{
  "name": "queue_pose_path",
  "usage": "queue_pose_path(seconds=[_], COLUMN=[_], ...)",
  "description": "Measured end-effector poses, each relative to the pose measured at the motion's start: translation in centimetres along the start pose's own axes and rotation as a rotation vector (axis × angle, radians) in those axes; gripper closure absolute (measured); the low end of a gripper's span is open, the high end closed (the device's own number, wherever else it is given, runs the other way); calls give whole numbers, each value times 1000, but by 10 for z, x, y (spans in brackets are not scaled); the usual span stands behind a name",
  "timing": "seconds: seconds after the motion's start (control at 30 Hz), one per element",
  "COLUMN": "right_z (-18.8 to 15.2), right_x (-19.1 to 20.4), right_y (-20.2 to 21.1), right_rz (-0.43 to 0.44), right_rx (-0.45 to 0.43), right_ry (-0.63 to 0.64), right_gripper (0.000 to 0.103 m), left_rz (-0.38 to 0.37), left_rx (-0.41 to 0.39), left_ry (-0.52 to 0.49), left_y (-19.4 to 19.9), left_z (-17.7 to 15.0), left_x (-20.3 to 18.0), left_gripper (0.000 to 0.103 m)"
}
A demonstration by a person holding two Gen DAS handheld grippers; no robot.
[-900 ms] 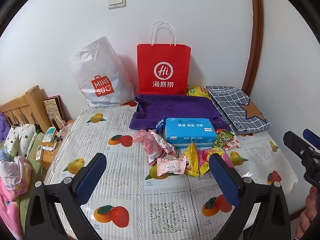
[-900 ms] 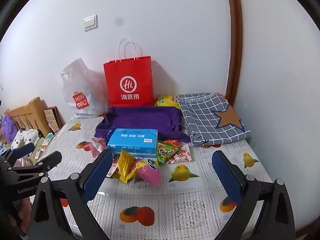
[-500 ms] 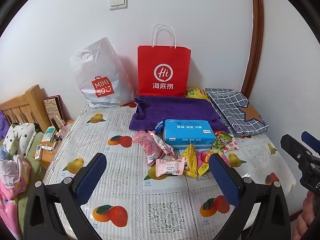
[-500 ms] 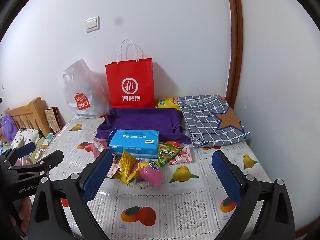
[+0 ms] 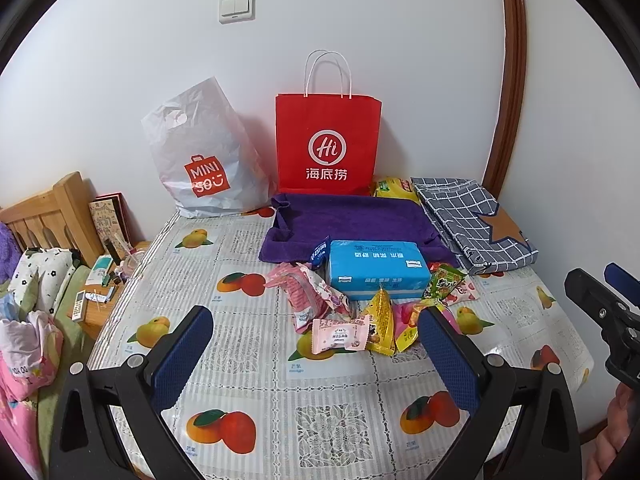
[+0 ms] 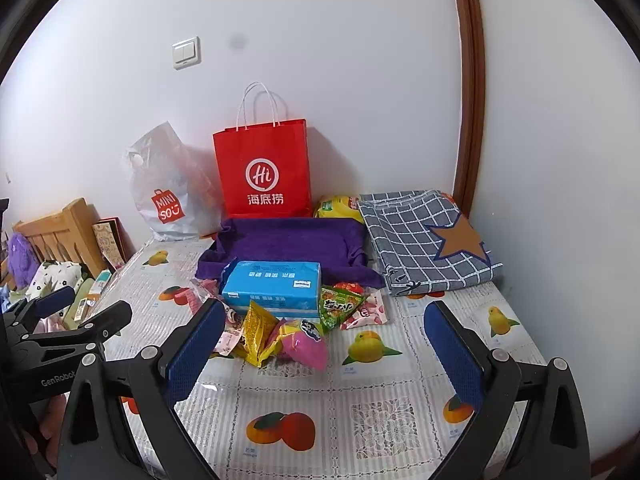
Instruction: Organize snacks
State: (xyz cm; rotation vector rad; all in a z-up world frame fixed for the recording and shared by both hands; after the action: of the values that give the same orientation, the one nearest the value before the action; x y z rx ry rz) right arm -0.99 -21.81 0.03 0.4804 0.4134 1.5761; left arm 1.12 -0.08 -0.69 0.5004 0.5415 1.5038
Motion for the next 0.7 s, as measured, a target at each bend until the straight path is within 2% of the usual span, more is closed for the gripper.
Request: queue_pose_path(seconds=[0.7], right_z=[-1], right_x=[4], right_y=[9], right_rz=[12], right_rx=[-26], right_ry=[14], right_gripper=[4], left_rz=[2], left_rx=[-7], left_ry=[2], left_y=[3], left_z=[3], left_x=[0], left_gripper=[0])
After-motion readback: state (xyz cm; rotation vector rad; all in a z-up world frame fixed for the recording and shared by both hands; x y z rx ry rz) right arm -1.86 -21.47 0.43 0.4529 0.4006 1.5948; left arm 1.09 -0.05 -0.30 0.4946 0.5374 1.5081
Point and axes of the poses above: each gripper's, at about its wrist camera, not at the fingertips, and y roughly against the way its jaws point, x to its left, z to its top, the point moved 2 cm from there along -y, roughly the way its jaws point, and after that the axes turned 1 degree about y, right-handed, at the moved point
